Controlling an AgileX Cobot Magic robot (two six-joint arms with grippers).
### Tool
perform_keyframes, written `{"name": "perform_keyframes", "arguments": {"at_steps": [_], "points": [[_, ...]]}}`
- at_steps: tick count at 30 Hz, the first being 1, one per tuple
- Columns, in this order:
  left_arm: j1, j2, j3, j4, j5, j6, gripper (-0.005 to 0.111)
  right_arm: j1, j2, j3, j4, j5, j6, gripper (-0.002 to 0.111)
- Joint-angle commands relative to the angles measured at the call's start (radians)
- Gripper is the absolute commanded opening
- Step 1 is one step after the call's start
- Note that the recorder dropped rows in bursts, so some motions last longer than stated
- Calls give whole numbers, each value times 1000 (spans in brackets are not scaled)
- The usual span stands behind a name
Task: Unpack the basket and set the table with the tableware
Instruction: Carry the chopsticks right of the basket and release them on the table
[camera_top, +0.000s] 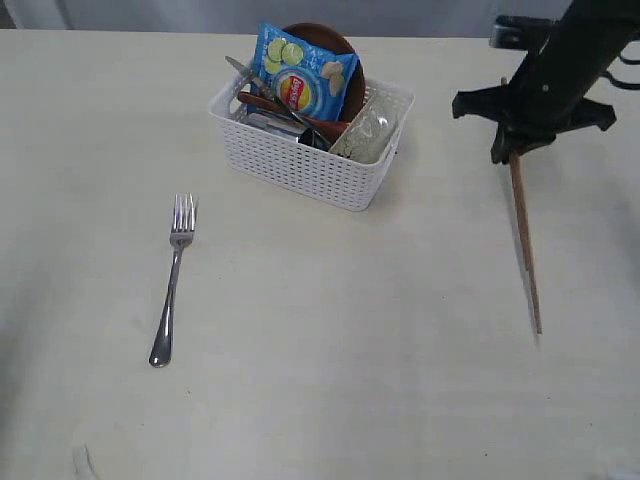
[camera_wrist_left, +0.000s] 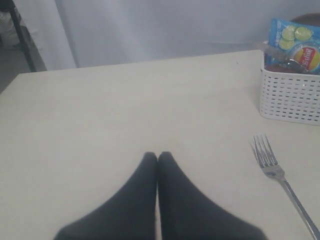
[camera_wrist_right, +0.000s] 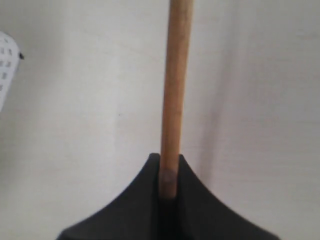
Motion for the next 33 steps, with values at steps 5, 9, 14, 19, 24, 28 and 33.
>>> {"name": "perform_keyframes", "arguments": {"at_steps": [5,9,14,19,24,28,33], "points": [[-5,-2,2,-4,-1,-2,0,-7,67,9,-34,-53,51,0],[-5,-2,2,-2,-1,-2,0,-7,91,9,-80,-55,97,0],[-5,-2,2,-2,-1,-2,0,-7,111,9,-80,-51,97,19],[-5,-2,2,-2,-1,-2,0,-7,98,9,-80,-55,97,48],[-5,-2,2,-2,-1,-2,0,-7,21,-22,-51,-33,76,49],[-5,-2,2,-2,-1,-2,0,-7,-61,-65,44,1,7,49],[-5,-2,2,-2,-1,-2,0,48,-146,-98,119,13,-81,49]]}}
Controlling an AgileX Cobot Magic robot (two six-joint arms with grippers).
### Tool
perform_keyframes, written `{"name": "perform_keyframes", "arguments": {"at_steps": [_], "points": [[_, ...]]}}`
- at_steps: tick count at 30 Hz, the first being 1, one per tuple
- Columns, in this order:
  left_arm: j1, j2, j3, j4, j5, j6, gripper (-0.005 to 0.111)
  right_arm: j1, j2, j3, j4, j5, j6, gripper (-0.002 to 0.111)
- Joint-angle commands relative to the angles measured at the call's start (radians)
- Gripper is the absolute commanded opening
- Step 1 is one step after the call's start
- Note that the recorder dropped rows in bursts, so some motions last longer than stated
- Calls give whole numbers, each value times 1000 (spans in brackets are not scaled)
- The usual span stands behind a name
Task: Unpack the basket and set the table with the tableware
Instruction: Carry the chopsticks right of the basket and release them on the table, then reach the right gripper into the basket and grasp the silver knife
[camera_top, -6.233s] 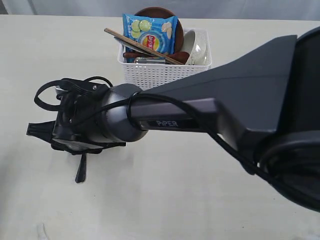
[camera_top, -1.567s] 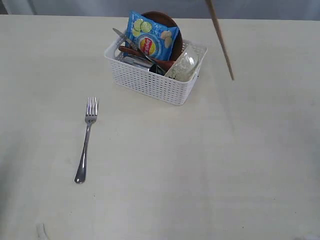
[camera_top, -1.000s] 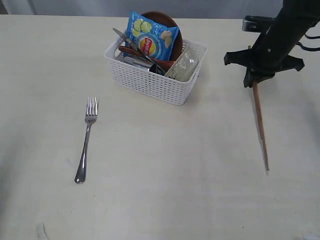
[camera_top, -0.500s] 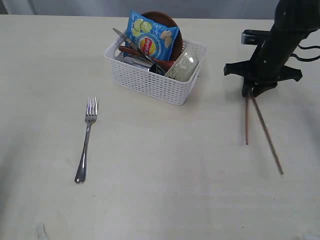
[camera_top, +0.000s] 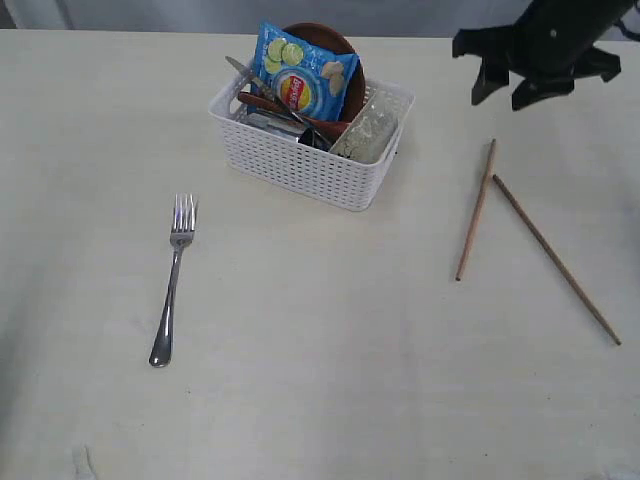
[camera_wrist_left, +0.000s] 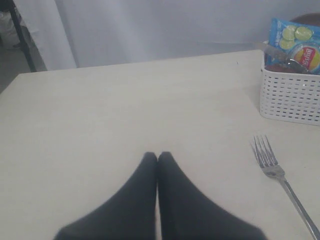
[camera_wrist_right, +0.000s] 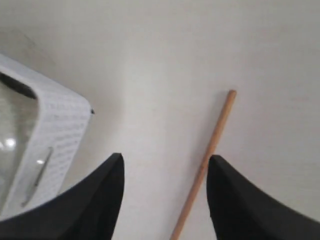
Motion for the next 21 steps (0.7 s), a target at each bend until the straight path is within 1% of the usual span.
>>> {"name": "perform_keyframes", "arguments": {"at_steps": [1,4,6,9,12,15,21], "points": [[-5,-2,2,-2,-1,-2,0,66,-77,-30,93,19,-125,49],[-5,-2,2,-2,-1,-2,0,167,-90,-62,171,19,-270,49],[-5,-2,2,-2,-1,-2,0,242,-88,-88,171,5,-334,49],[-5,-2,2,-2,-1,-2,0,352,-77,-122,124,-72,-344,49],[-5,-2,2,-2,-1,-2,0,442,-29,-192,20,-113,-316,49],[-5,-2,2,-2,-1,-2,0,489,54,-293,-60,-100,-282,49],[-5,-2,2,-2,-1,-2,0,506,243,-466,-85,-72,-252,49]]}}
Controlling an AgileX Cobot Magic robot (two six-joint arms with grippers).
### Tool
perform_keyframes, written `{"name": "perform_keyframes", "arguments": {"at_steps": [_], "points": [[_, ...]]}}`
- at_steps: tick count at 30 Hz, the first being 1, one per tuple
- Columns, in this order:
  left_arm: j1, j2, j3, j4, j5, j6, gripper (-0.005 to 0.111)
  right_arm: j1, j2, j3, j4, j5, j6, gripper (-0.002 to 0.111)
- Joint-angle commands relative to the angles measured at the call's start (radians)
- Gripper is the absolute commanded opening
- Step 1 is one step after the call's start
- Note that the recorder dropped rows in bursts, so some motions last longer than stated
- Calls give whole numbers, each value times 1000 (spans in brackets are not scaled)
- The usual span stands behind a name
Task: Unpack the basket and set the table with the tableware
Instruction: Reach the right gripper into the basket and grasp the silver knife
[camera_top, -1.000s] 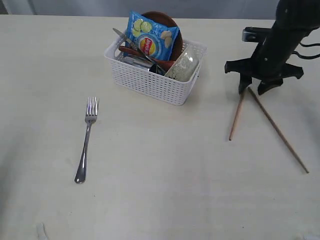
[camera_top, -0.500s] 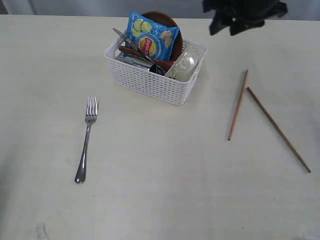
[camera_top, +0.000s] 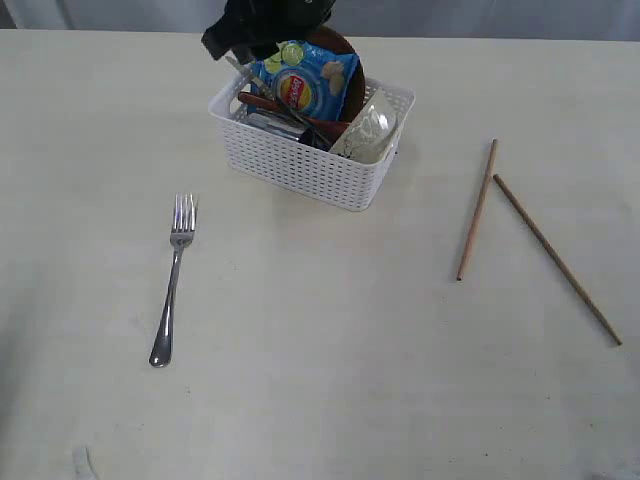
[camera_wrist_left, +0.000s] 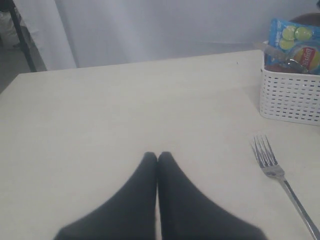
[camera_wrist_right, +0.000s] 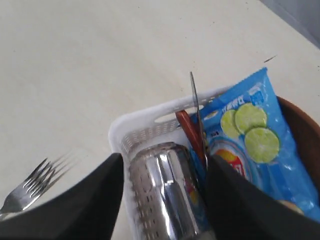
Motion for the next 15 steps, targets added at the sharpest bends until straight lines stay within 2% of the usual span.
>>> {"name": "perform_keyframes", "arguments": {"at_steps": [1,6,12,13,15], "points": [[-5,-2,2,-2,-1,-2,0,3,134,-127,-39,31,44,49],[-5,-2,2,-2,-1,-2,0,3,305,-296,-173,70,117,49],[-5,-2,2,-2,-1,-2,0,3,345,-313,-227,38,156,49],[-5,-2,2,-2,-1,-2,0,3,344,-313,-225,33,161,42],[-5,-2,2,-2,-1,-2,0,3,353,-313,-225,36,161,16]]}}
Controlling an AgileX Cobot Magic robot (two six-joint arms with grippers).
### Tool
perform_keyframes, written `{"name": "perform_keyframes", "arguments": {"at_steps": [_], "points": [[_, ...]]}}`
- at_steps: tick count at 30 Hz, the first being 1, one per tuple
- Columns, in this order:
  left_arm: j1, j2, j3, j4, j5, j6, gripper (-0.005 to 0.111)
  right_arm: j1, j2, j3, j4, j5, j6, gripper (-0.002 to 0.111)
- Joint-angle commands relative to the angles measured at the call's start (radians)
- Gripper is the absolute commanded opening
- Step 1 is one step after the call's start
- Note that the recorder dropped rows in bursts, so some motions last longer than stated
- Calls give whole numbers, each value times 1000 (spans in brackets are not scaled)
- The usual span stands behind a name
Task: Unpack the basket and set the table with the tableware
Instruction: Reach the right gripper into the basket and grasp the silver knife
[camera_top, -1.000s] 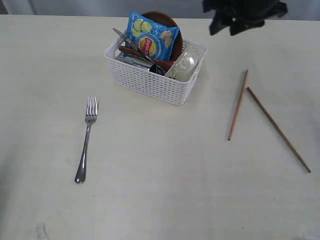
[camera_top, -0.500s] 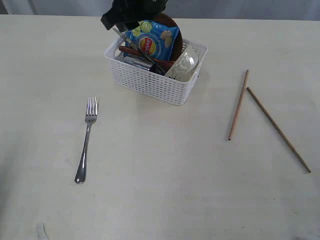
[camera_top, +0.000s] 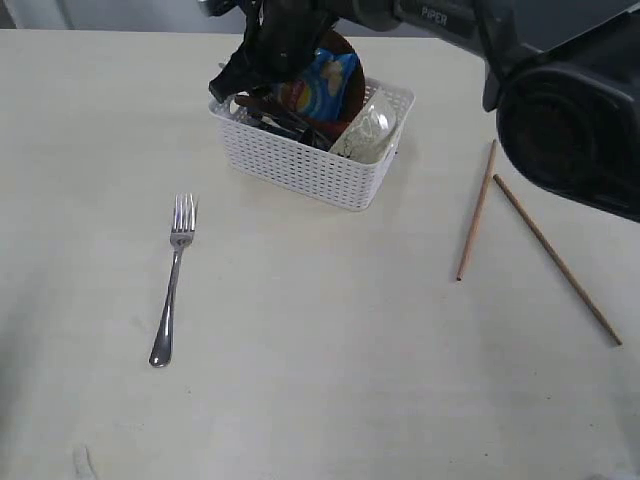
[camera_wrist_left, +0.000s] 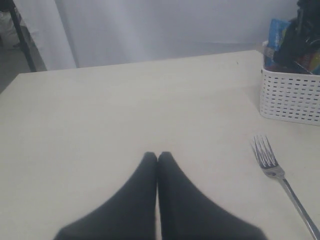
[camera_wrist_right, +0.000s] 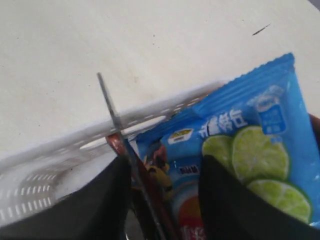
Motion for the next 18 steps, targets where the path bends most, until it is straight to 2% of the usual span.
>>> {"name": "perform_keyframes", "arguments": {"at_steps": [1,3,18], "points": [[-5,-2,2,-2,-1,-2,0,-1,15,-7,-17,-14,8,5],[-5,-2,2,-2,-1,-2,0,-1,18,-7,-17,-12,8,-1],[-5,-2,2,-2,-1,-2,0,16,-143,-7,-14,12,-25,-1]]}}
